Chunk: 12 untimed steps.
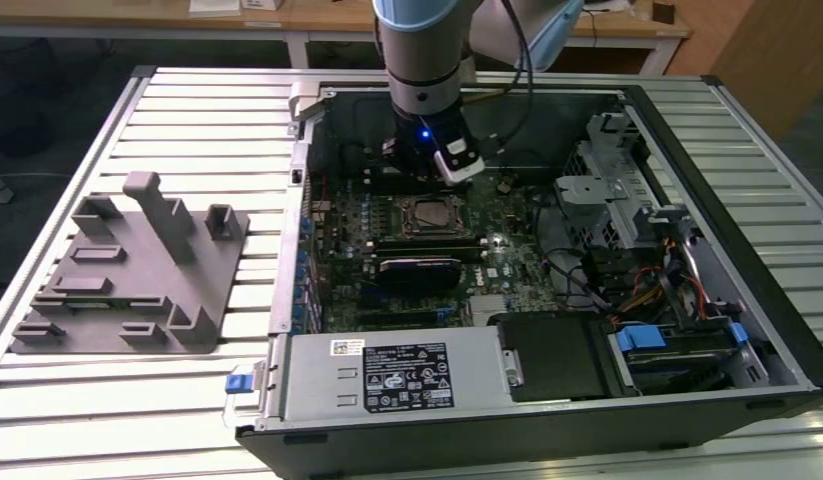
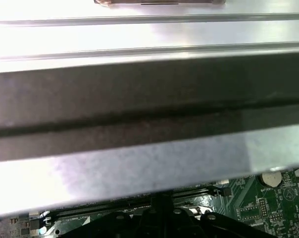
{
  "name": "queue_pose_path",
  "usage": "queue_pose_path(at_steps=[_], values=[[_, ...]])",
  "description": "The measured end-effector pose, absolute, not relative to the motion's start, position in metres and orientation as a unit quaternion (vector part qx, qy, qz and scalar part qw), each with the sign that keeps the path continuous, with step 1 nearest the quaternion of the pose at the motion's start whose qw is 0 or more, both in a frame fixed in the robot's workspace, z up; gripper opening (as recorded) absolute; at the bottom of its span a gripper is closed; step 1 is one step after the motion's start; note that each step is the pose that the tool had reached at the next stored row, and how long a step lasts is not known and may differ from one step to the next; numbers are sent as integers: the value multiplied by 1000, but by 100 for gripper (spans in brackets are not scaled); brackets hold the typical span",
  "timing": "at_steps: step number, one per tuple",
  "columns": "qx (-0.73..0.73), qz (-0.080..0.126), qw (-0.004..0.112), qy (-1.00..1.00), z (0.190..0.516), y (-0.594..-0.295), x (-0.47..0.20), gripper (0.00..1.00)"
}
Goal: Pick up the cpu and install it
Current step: 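Install the first cpu locking lever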
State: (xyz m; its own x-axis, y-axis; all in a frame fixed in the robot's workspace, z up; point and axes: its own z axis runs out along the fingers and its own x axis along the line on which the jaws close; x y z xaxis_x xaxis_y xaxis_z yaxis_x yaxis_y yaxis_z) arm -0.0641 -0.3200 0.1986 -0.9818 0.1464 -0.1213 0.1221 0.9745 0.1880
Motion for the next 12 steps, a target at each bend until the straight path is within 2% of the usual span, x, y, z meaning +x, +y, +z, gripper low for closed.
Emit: queue_pose_path(at_steps=[12], values=[[90,87,72,990,194,-320,-64,11]])
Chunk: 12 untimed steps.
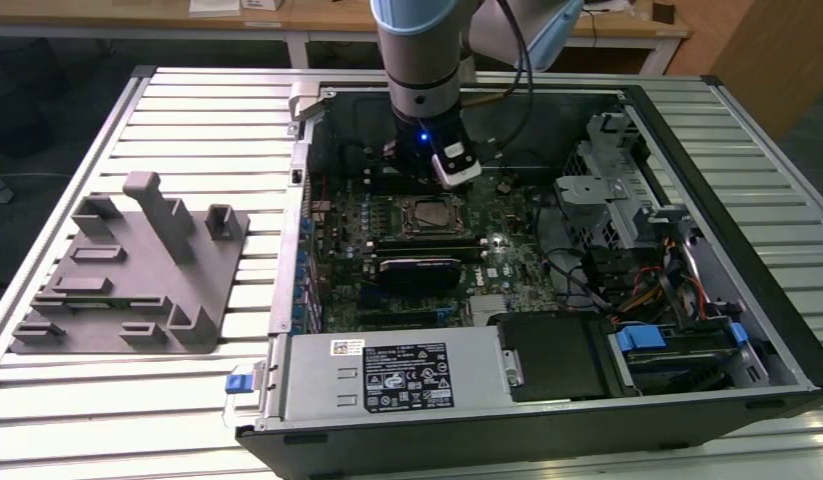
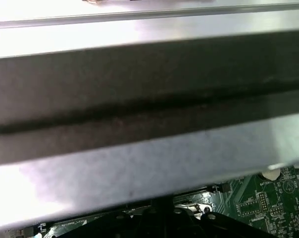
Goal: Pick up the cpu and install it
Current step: 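Install the first cpu locking lever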
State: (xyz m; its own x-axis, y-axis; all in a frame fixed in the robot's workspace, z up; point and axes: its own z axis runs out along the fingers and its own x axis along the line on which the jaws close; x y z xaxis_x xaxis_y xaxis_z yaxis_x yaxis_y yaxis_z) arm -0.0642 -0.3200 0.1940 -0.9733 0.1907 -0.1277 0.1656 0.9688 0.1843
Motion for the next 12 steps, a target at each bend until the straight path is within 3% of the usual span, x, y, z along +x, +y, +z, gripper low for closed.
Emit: queue_pose_path(at_steps=[12], values=[[95,83,76,989,193,-321,-64,11]])
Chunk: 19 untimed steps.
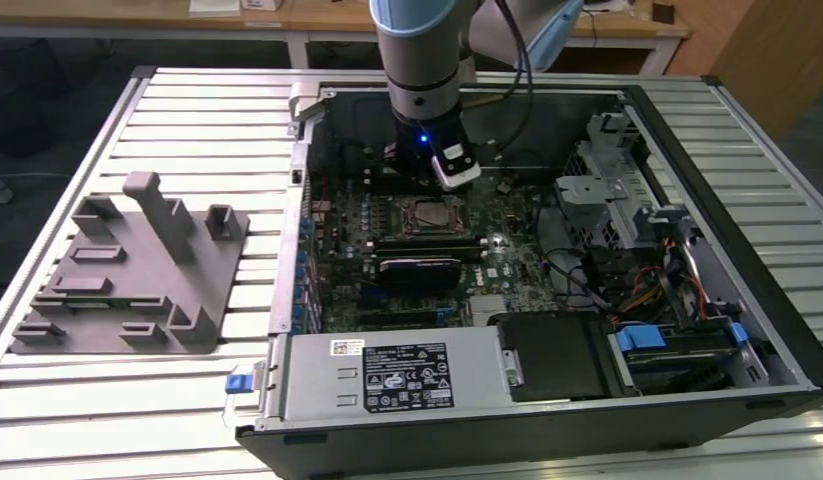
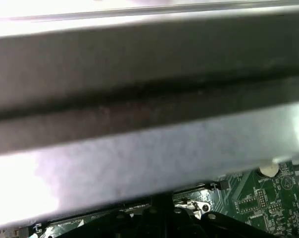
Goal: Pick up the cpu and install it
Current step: 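Install the first cpu locking lever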
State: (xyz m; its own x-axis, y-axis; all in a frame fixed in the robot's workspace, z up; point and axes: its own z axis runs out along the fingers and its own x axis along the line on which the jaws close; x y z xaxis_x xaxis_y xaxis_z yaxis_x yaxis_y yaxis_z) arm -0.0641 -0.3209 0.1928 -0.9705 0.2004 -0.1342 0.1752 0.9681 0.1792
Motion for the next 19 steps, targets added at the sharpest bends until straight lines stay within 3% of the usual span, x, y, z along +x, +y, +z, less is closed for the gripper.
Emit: queue_pose_path(at_steps=[19], values=[[95,78,76,989,221,-321,-64,11]])
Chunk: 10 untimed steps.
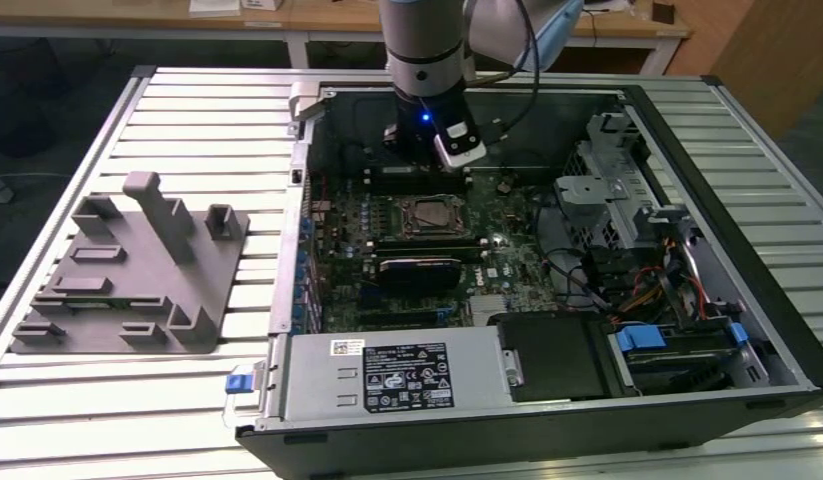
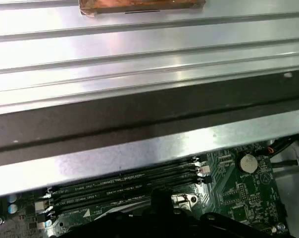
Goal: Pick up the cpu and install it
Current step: 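Install the first cpu locking lever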
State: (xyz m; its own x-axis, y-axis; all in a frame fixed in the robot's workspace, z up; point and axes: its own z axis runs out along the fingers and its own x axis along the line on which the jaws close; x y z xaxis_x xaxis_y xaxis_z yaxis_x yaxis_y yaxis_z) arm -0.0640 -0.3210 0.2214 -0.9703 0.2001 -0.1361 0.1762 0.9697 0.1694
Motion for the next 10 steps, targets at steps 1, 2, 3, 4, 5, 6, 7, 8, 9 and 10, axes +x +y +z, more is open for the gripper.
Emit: queue_pose_path(at_steps=[1,2,3,4,5,6,7,8,9,10], values=[[94,71,77,990,221,-321,-64,11],[94,62,78,991,221,-321,-64,11],[93,53,78,991,221,-321,-64,11],[93,43,79,992,221,-321,-63,11],[92,35,80,992,221,-321,-63,11],[92,29,80,992,221,-321,-62,11],[91,23,80,992,221,-321,-61,11],[91,19,79,992,221,-322,-60,11],[91,16,79,993,221,-322,-60,11],[90,14,79,993,221,-324,-59,11]])
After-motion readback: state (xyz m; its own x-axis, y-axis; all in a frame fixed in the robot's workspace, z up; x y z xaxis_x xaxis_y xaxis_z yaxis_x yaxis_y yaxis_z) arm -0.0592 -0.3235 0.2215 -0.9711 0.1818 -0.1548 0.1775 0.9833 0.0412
